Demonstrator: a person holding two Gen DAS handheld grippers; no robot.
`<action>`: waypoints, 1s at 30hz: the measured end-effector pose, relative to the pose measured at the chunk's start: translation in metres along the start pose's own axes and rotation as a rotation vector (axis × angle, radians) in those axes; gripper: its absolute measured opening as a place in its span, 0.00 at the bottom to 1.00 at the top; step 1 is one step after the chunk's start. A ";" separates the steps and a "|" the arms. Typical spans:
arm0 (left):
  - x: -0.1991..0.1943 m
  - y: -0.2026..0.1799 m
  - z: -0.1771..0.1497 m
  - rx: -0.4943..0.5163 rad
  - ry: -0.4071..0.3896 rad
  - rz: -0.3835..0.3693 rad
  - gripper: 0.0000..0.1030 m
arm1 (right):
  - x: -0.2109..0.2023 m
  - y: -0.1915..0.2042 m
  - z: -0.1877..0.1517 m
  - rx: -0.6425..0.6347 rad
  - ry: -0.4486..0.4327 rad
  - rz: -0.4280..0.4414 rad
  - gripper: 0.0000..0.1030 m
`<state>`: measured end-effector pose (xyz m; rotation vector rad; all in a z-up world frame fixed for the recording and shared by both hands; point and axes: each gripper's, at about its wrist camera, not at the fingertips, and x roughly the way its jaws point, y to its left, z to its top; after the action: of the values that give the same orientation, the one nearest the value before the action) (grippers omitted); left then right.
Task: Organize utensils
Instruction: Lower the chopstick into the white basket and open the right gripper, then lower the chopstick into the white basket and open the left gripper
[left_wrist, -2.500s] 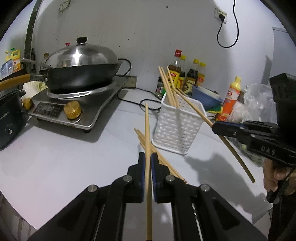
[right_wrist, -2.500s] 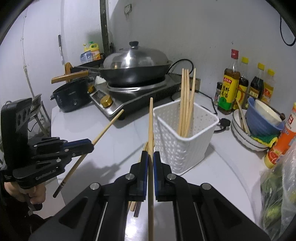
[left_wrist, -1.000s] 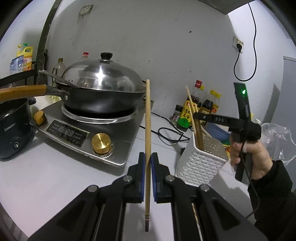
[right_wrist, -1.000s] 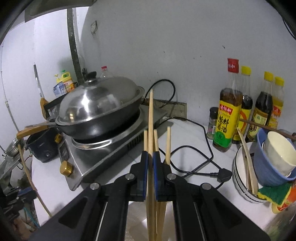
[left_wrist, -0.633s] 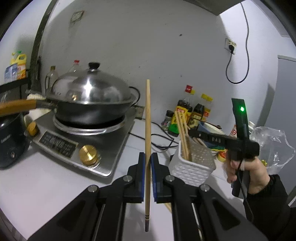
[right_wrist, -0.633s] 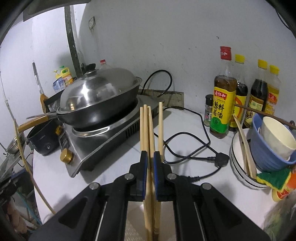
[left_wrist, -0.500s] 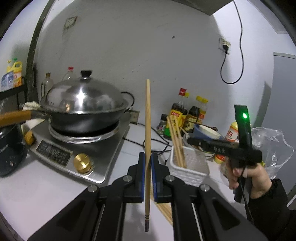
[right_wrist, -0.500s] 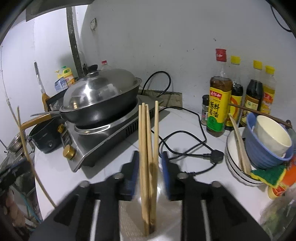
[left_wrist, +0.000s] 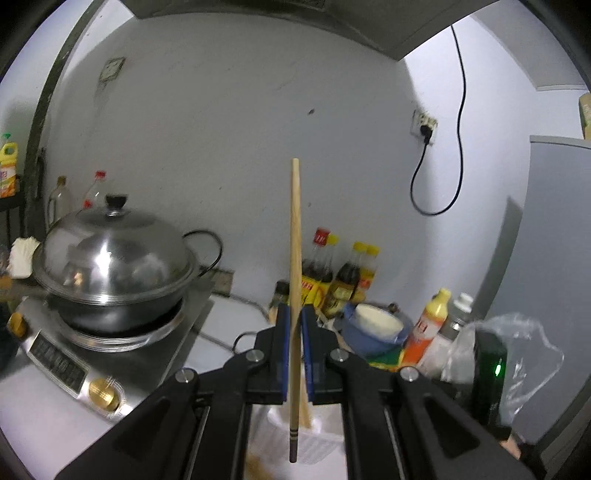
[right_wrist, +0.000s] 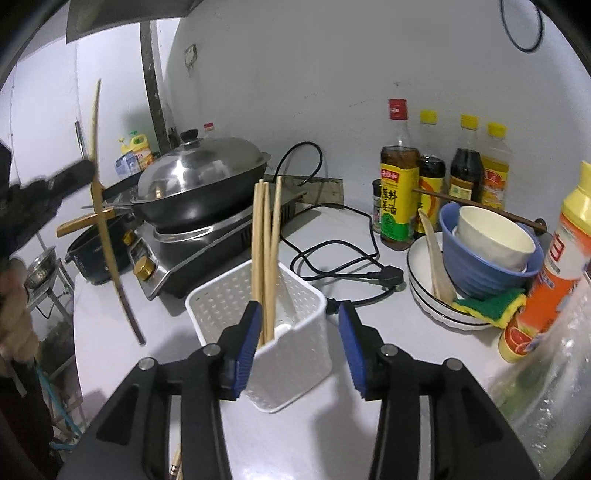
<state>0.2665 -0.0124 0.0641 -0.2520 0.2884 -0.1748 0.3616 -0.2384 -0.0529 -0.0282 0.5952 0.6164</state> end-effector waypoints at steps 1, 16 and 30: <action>0.004 -0.003 0.004 0.000 -0.004 0.000 0.05 | -0.001 -0.004 0.000 0.007 -0.004 -0.003 0.40; 0.085 -0.011 -0.027 -0.108 0.115 -0.025 0.05 | -0.009 -0.023 -0.006 0.009 -0.024 -0.004 0.40; 0.112 0.004 -0.077 -0.137 0.305 0.013 0.13 | -0.008 -0.021 -0.011 0.019 -0.009 -0.019 0.40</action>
<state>0.3493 -0.0480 -0.0373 -0.3596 0.6055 -0.1810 0.3624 -0.2623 -0.0608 -0.0133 0.5911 0.5925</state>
